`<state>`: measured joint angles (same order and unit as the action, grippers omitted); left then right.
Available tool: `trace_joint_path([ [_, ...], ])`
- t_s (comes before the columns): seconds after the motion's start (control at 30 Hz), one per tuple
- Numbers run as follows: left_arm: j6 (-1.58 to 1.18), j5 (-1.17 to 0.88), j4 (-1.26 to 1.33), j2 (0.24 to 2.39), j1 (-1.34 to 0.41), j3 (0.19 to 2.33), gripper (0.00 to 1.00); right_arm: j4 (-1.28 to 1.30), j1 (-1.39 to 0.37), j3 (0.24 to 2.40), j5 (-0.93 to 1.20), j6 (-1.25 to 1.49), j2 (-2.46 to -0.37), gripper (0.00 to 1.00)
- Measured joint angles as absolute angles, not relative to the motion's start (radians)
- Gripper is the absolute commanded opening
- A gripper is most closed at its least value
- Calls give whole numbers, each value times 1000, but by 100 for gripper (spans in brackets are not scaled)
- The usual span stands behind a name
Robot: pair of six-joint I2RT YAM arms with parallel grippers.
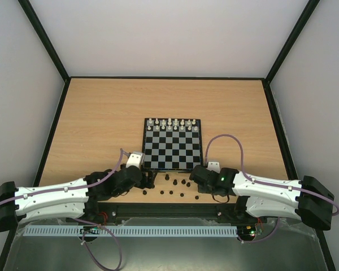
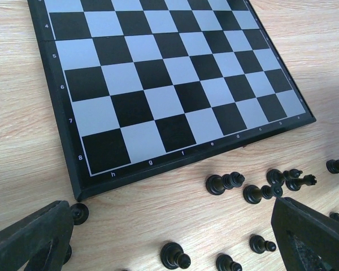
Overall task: Set up the chess pieces on the board
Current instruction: Pick up the chess piece at the center of the board.
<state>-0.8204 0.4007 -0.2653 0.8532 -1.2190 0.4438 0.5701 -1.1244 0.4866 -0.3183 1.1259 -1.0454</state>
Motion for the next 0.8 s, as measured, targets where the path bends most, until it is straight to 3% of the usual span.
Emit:
trace_joint_path([
  [0.37, -824, 402, -265, 861, -1219, 443, 99, 570, -1139, 487, -316, 1127, -1048, 7],
  [0.8, -824, 404, -274, 864, -1219, 443, 99, 601, -1139, 565, -346, 1107, -1088, 5],
])
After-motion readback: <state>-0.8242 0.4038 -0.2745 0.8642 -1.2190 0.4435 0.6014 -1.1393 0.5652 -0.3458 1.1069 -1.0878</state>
